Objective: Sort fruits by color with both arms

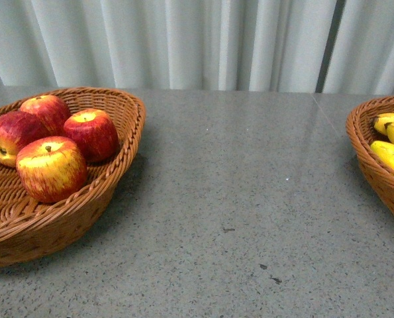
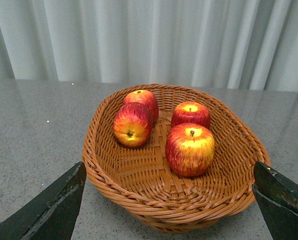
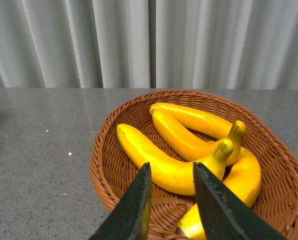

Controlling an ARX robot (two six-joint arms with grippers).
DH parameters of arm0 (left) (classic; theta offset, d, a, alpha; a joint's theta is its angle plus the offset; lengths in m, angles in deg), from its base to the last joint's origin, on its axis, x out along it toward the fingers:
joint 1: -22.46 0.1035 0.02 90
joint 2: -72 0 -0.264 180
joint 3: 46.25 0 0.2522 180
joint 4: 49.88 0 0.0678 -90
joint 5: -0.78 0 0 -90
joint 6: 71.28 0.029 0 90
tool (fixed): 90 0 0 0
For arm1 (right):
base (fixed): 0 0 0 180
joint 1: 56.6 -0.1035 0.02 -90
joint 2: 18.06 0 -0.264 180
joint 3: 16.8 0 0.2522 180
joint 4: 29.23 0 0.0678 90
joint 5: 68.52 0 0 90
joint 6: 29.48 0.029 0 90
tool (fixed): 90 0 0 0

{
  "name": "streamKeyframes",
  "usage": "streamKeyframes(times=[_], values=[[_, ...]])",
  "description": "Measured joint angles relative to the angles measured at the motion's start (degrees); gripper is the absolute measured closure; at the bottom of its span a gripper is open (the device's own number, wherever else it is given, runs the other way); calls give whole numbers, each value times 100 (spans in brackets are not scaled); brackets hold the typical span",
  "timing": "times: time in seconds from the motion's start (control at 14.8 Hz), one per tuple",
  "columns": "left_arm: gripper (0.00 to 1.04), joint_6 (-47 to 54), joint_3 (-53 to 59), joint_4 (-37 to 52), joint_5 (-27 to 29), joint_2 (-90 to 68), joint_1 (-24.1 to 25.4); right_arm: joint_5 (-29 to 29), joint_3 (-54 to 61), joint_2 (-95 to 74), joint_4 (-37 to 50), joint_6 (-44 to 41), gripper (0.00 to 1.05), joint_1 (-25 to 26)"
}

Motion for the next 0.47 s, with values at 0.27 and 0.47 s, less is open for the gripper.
streamKeyframes(times=[0.27, 0.47], values=[[7, 0, 0, 2, 0, 0, 0, 0, 0, 0, 0, 0, 34, 0], [7, 0, 0, 2, 0, 0, 0, 0, 0, 0, 0, 2, 5, 0]])
